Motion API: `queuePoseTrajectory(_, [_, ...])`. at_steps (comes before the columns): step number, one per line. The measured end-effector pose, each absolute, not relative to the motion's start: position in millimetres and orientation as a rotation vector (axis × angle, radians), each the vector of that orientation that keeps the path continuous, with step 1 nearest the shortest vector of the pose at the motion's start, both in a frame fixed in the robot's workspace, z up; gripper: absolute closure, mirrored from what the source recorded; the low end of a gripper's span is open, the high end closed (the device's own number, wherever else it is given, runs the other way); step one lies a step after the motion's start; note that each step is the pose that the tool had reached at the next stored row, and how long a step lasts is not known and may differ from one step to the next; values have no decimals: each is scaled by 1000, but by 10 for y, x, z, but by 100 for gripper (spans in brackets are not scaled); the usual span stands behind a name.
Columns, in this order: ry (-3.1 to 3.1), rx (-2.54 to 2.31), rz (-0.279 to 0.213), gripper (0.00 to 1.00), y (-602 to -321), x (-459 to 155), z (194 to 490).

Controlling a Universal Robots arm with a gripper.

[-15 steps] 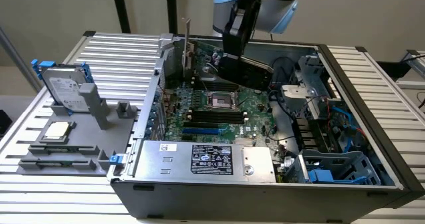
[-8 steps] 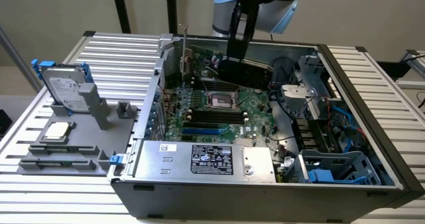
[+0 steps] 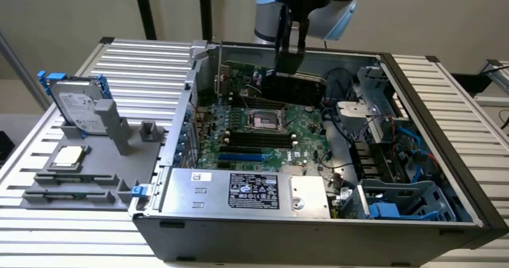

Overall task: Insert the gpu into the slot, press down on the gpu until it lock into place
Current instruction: 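Insert the gpu into the slot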

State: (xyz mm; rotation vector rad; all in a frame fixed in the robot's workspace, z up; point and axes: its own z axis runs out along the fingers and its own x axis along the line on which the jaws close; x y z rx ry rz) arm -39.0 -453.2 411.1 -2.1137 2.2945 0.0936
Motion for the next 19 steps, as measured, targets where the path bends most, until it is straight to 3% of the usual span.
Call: queuePoseTrajectory(19, [2176, -2183, 102, 74, -4534, -514, 3992])
